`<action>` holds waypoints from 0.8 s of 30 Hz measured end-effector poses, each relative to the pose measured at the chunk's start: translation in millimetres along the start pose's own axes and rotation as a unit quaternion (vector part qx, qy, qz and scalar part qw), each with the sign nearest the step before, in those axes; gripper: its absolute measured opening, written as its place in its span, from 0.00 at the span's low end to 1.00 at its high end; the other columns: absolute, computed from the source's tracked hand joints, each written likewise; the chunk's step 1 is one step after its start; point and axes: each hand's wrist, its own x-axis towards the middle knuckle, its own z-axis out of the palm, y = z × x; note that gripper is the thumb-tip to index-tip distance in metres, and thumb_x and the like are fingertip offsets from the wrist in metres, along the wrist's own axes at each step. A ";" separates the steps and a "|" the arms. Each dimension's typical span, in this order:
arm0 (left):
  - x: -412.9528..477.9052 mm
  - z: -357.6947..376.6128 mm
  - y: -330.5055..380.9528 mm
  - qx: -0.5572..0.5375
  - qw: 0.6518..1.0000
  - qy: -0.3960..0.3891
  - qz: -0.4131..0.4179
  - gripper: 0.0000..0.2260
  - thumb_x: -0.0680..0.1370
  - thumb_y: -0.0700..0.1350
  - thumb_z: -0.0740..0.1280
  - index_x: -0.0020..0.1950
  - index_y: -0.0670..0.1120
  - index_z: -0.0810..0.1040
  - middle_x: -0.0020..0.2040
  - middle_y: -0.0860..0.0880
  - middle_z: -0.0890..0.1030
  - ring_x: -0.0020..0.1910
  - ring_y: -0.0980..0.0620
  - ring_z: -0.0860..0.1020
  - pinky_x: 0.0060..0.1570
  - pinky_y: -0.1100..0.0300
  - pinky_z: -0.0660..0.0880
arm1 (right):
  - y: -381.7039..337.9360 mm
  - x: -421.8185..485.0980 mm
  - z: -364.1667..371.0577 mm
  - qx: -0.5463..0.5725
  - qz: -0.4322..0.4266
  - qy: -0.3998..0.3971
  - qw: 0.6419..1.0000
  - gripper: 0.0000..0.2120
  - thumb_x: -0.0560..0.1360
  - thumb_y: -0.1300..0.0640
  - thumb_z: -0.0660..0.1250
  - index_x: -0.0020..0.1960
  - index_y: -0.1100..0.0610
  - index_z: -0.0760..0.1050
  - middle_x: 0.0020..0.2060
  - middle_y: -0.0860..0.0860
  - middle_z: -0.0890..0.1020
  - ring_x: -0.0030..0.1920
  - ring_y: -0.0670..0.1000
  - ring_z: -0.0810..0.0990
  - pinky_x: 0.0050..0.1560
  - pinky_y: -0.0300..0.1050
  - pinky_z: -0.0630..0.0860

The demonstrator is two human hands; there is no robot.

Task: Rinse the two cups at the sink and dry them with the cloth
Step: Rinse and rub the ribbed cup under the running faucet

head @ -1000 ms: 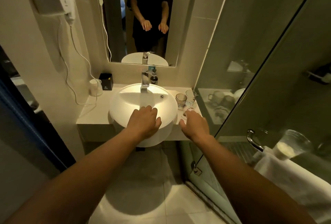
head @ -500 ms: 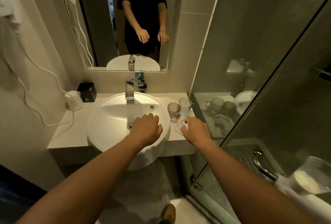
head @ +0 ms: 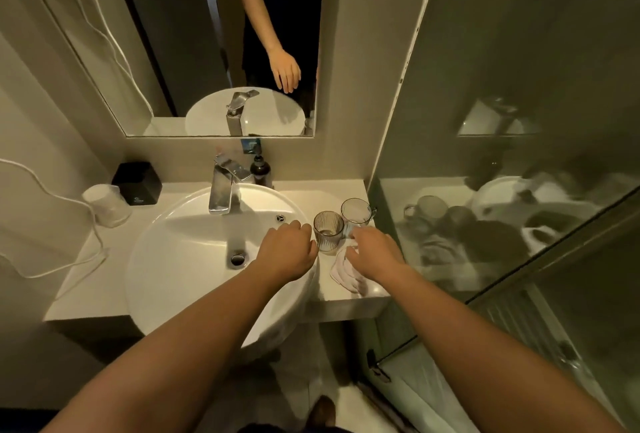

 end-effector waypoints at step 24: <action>130.5 52.7 -39.8 -0.076 0.988 -0.099 0.094 0.28 0.70 0.63 0.74 0.60 0.44 0.76 0.55 0.46 0.77 0.56 0.45 0.76 0.53 0.51 0.75 | -2.2 130.2 -0.5 -0.167 -0.117 -0.089 0.975 0.28 0.64 0.39 0.77 0.56 0.52 0.75 0.52 0.51 0.80 0.53 0.54 0.79 0.54 0.50 0.76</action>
